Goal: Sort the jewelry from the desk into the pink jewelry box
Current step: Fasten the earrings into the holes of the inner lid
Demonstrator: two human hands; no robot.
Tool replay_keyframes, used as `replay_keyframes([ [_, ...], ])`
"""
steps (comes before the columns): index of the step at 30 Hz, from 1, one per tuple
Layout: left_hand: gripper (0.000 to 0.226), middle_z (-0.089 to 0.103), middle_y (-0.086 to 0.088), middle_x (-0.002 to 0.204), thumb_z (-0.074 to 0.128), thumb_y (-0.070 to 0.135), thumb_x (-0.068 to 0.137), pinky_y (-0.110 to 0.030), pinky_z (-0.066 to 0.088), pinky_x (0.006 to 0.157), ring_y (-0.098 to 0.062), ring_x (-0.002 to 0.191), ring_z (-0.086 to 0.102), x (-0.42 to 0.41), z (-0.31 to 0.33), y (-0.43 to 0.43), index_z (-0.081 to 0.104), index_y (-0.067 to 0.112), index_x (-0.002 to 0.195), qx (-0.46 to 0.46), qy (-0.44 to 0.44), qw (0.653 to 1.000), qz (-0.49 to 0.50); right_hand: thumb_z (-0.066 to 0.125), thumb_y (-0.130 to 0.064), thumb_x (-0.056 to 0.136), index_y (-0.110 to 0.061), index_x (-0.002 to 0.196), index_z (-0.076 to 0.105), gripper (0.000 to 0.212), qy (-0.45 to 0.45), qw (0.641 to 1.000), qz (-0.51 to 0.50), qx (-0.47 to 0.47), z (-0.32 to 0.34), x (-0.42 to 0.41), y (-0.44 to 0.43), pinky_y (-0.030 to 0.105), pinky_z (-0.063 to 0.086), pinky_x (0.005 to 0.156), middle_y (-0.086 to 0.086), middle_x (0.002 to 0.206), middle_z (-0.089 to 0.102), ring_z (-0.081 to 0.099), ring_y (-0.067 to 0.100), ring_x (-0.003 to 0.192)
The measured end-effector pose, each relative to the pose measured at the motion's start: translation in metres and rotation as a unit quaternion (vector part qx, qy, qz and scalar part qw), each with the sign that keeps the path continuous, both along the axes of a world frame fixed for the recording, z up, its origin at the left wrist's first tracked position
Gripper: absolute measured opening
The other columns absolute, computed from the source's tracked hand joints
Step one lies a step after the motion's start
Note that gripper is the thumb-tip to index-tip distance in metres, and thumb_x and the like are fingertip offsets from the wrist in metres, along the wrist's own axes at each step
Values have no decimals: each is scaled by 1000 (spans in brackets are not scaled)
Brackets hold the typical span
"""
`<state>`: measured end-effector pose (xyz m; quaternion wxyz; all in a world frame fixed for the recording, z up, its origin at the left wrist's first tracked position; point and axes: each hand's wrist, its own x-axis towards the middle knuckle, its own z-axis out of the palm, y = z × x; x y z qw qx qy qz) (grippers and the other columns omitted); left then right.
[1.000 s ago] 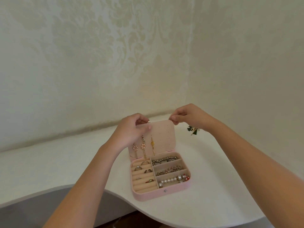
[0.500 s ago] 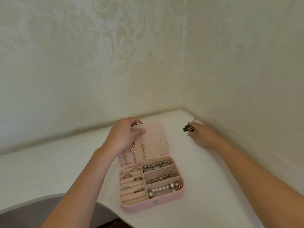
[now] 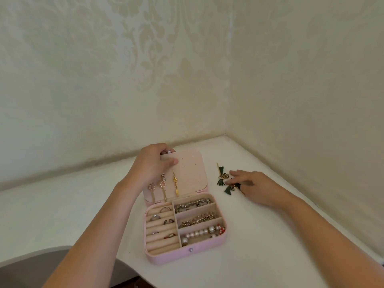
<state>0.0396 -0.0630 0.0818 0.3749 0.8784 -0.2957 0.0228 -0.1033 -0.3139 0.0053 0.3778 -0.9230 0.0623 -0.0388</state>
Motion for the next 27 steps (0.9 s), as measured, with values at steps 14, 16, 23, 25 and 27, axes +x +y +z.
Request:
replay_keyframes([
  [14, 16, 58, 6, 83, 73, 17, 77, -17, 38, 60, -12, 77, 54, 39, 10, -36, 66, 25, 89, -5, -25, 1000, -9, 80, -22, 73, -26, 90, 68, 21, 73, 995, -68, 31, 31, 42, -10, 16, 39, 64, -8, 83, 65, 56, 3, 71],
  [16, 16, 59, 6, 83, 73, 17, 77, -17, 38, 60, -12, 77, 54, 45, 7, -39, 66, 26, 88, -7, -22, 1000, -16, 83, -16, 69, -23, 91, 67, 28, 103, 994, -39, 7, 36, 51, -10, 21, 42, 69, -9, 81, 64, 57, 6, 73],
  [23, 18, 59, 12, 88, 70, 19, 81, -9, 36, 58, -4, 79, 55, 50, -5, -39, 65, 32, 93, -35, -31, 999, -13, 80, -19, 71, -27, 81, 70, 17, 73, 997, -20, -27, 30, 63, -10, 18, 38, 61, -13, 70, 64, 53, -3, 61],
  [25, 24, 56, 14, 90, 69, 20, 81, -14, 36, 66, -6, 85, 54, 49, -7, -39, 64, 33, 100, -42, -43, 998, -13, 79, -24, 73, -29, 79, 73, 10, 44, 998, -35, -37, 27, 64, -6, 19, 41, 60, -13, 71, 66, 54, -1, 60],
  [27, 28, 55, 15, 91, 69, 19, 81, -13, 37, 68, -5, 88, 54, 49, -9, -37, 62, 35, 104, -57, -52, 997, -21, 76, -30, 75, -29, 75, 73, 3, 26, 998, -43, -41, 26, 64, -3, 24, 48, 65, -13, 77, 69, 61, 6, 68],
])
